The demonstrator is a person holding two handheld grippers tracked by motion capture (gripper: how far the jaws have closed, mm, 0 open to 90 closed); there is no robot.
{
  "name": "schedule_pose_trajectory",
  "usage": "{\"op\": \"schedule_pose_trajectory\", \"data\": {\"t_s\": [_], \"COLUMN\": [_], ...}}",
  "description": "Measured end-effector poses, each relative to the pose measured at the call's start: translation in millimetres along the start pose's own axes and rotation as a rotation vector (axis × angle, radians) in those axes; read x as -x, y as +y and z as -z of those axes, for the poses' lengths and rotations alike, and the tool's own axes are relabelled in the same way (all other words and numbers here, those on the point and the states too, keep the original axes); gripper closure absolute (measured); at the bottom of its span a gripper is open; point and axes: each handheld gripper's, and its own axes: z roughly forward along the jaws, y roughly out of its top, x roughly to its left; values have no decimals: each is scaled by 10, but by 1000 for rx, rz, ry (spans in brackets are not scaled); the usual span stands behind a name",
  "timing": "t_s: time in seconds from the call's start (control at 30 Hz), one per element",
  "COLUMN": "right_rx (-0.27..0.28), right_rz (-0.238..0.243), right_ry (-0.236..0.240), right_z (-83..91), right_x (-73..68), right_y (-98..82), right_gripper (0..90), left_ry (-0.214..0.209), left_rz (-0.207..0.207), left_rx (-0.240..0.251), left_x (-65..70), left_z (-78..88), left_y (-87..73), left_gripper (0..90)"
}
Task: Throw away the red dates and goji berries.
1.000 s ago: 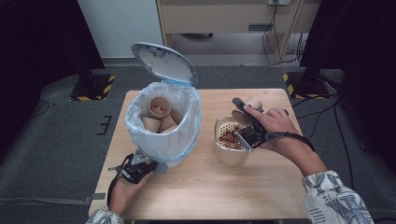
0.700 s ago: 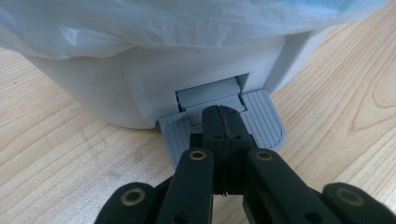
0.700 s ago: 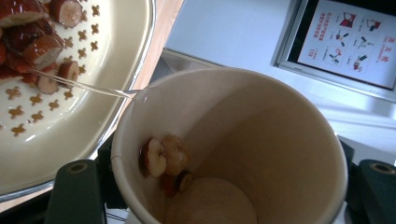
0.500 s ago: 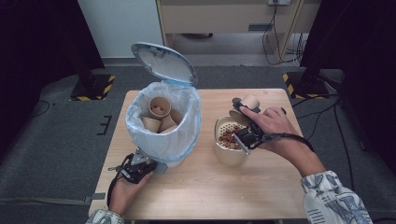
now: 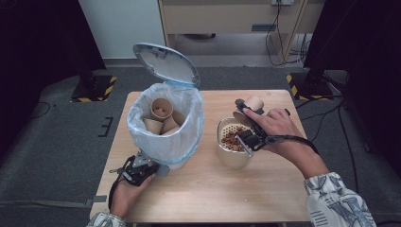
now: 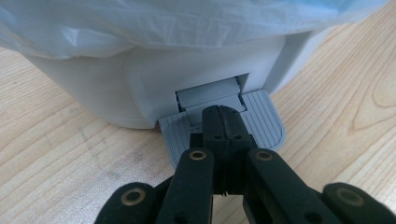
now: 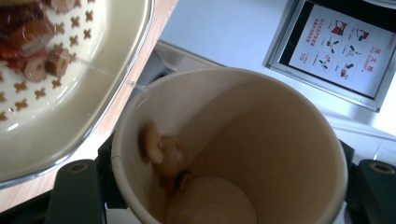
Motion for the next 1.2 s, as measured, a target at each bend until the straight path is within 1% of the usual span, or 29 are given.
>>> {"op": "schedule_pose_trajectory", "data": {"t_s": [0.07,0.13,0.17,0.23,0.27,0.3,0.33,0.37,0.43,0.5,0.53,0.57,0.6,0.73,0.8,0.83,0.93,0.97,1.1,1.2], "right_rx": [2,-3,5,10,12,7,-3,-5,7,6,3,1,4,4,13,0,-1,1,0,-5], "right_rz": [0,21,26,13,-1,-21,-12,-13,-7,-8,4,5,-5,-18,-7,6,33,29,36,63], "right_ry": [-3,-8,-12,-16,-2,0,-2,-3,-10,-9,-14,-11,-14,-18,-21,-24,-36,-39,-55,-80], "right_z": [11,27,38,40,24,15,14,16,21,25,23,22,19,23,23,34,54,61,101,133], "right_x": [10,19,30,41,41,35,34,33,37,44,47,56,63,83,91,96,129,137,228,292], "right_y": [0,17,33,39,20,4,-7,-8,0,6,7,6,2,-6,-15,-19,-35,-37,-49,-37], "right_gripper": [280,280,280,280,280,280,281,280,280,280,280,280,280,279,279,279,278,279,278,278], "left_ry": [0,1,1,2,2,2,1,0,0,1,1,1,2,1,0,1,0,0,1,0], "left_rz": [-1,-1,-1,-1,-1,-2,-1,-1,-1,-1,-1,-1,-1,-1,0,-1,-1,0,0,0], "left_rx": [0,0,0,0,0,0,0,0,0,0,0,0,0,0,0,0,0,0,0,0], "left_x": [1,1,1,3,4,3,2,1,0,2,1,2,3,2,1,1,1,1,1,0], "left_z": [0,0,0,0,0,0,0,0,0,0,0,0,0,0,0,0,0,0,0,0], "left_y": [0,1,0,1,1,0,0,0,0,0,0,0,0,0,0,0,0,0,0,0], "left_gripper": [900,900,900,900,900,900,900,900,900,900,900,900,900,900,900,900,900,900,900,900]}}
